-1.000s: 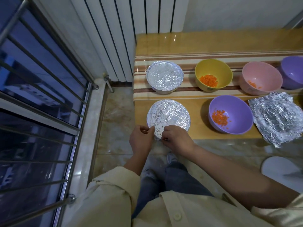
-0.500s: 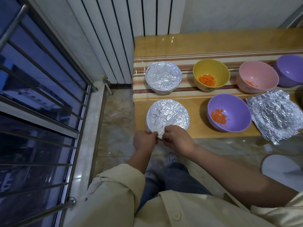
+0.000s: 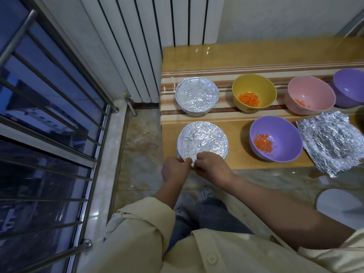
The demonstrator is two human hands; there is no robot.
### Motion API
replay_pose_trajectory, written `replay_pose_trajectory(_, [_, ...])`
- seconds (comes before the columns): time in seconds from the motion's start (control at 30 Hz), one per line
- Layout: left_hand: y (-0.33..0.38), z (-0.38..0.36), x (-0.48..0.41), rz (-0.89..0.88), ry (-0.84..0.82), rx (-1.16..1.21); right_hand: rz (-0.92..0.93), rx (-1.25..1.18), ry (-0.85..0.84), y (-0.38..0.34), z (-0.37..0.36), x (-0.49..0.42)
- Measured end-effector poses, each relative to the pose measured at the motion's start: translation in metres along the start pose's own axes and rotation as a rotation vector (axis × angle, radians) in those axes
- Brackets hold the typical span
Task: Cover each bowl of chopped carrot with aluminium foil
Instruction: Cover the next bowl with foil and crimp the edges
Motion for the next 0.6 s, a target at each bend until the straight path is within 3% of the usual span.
replay_pose_trajectory(0.6, [-0.0017,-0.0045,-0.0059,-0.014,0.050,-0.019,-0.057,-0.029,0.004,0.0005,-0.0049,-0.0013])
Point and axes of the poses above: each hand's wrist, its own x-axis away from the middle knuckle, its own z-axis out of the back of the hand, y = z × x, the point moved 2 cm from there along -x, towards the middle knuckle, and after that the axes turned 10 degrees about x, right-handed, at the moved point
